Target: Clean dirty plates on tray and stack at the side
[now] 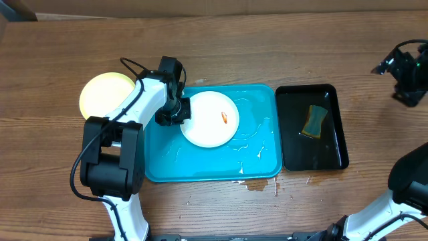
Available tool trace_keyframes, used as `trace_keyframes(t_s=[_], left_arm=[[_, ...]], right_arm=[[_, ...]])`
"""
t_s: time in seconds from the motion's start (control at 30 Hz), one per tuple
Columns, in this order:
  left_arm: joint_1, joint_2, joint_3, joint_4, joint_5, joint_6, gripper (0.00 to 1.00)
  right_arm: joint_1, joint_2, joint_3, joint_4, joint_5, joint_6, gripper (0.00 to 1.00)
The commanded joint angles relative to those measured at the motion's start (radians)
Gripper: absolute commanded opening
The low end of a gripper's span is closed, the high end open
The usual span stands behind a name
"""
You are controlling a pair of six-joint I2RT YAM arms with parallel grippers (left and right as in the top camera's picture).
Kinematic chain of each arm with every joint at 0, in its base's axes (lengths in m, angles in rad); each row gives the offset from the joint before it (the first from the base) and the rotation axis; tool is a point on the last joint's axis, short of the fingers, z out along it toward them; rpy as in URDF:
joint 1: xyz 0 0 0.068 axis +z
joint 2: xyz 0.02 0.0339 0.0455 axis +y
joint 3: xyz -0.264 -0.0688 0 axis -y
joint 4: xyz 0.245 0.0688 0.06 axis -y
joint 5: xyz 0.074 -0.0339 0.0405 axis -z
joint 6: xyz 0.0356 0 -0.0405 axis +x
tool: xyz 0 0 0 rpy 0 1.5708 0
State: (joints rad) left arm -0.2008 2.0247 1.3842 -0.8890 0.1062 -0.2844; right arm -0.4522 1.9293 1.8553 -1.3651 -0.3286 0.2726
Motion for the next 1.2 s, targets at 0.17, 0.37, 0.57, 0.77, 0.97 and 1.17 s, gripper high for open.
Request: trace_keyframes(t_s=[0.17, 0.37, 0.57, 0.77, 0.97, 1.17], left_arm=[[-0.003, 0.024, -0.035, 0.015, -0.002, 0.0, 0.04], [-0.003, 0.024, -0.035, 0.015, -0.002, 0.001, 0.04], [-0.003, 0.024, -0.035, 0.015, -0.002, 0.0, 0.05], [-0.003, 0.024, -0.035, 0.016, -0.001, 0.0, 0.05], [-0.003, 0.024, -0.035, 0.015, -0.001, 0.0, 0.05], [-0.003, 0.024, -0.035, 0.015, -0.001, 0.0, 0.06]], right_arm=[[0.154, -0.009, 0.011, -0.168, 0.056, -0.042, 0.63], [0.303, -0.009, 0.007, -0.221, 0.177, -0.031, 0.46], [0.401, -0.009, -0.062, -0.191, 0.28, 0.069, 0.52], [0.481, -0.008, -0.23, -0.032, 0.318, 0.07, 0.52], [0.502, -0.007, -0.394, 0.152, 0.408, 0.099, 0.56], [0.502, -0.006, -0.571, 0.396, 0.41, 0.099, 0.56]])
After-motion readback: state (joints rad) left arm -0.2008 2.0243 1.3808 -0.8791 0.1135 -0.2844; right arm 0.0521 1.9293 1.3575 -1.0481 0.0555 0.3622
